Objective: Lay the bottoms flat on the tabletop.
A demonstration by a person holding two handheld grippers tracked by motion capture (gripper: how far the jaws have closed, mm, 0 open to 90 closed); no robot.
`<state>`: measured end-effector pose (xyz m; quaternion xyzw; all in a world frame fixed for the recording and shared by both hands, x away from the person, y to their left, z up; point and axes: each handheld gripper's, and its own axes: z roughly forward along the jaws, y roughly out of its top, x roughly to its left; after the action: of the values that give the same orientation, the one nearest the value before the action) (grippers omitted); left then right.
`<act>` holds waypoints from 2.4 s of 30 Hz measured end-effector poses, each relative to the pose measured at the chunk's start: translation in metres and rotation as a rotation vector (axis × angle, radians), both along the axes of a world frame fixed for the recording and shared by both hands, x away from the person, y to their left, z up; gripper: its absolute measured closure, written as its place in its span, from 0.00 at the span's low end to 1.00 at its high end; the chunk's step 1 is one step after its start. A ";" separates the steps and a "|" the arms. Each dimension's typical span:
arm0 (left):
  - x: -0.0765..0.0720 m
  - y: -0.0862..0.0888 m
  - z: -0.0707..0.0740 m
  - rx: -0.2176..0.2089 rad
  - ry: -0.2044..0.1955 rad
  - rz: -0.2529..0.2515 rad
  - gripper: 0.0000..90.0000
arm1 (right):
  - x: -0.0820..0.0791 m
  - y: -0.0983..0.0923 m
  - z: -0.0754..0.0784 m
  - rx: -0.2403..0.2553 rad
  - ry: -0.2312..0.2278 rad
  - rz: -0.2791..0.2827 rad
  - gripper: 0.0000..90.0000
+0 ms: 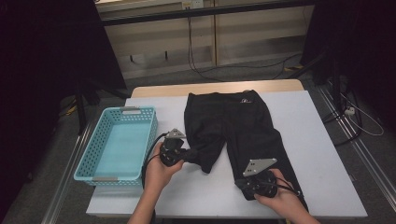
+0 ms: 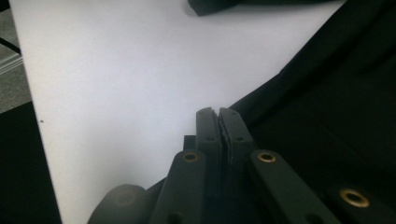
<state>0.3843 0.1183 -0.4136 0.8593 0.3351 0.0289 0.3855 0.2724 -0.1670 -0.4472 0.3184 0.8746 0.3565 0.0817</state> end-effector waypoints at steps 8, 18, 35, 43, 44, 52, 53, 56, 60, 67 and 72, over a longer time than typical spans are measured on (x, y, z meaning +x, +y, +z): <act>-0.001 -0.004 0.001 -0.010 -0.003 -0.020 0.95 | -0.003 0.014 0.001 0.023 0.010 0.037 0.95; -0.001 -0.008 0.000 -0.017 -0.054 -0.020 0.68 | 0.011 -0.029 0.018 0.065 -0.075 -0.142 0.60; -0.001 -0.024 -0.005 -0.022 -0.088 -0.051 0.38 | 0.043 -0.122 -0.004 -0.038 -0.041 -0.515 0.80; -0.002 -0.024 -0.004 -0.027 -0.095 -0.053 0.37 | 0.031 -0.128 0.001 -0.005 0.041 -0.472 1.00; -0.002 -0.024 -0.004 -0.025 -0.097 -0.054 0.37 | 0.028 -0.130 0.002 -0.010 0.049 -0.468 1.00; 0.000 -0.027 -0.001 -0.026 -0.107 -0.059 0.35 | 0.036 -0.133 0.008 -0.070 -0.035 -0.480 0.73; 0.000 -0.027 -0.001 -0.027 -0.106 -0.059 0.34 | 0.042 -0.133 0.009 -0.065 -0.051 -0.484 0.70; 0.000 -0.027 -0.001 -0.027 -0.109 -0.060 0.32 | 0.066 -0.134 0.013 -0.059 -0.102 -0.531 0.63; 0.001 -0.026 -0.002 -0.015 -0.111 -0.063 0.28 | 0.102 -0.136 0.014 -0.064 -0.136 -0.584 0.60; 0.003 -0.019 -0.005 -0.019 -0.102 -0.038 0.26 | 0.151 -0.132 -0.002 -0.040 -0.074 -0.647 0.60; 0.003 -0.017 -0.001 -0.031 -0.105 -0.034 0.26 | 0.170 -0.132 -0.013 0.022 -0.062 -0.704 0.70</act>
<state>0.3877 0.1017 -0.4150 0.8561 0.3000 0.0621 0.4162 0.4429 -0.2993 -0.4603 0.5904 0.7042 0.3254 0.2227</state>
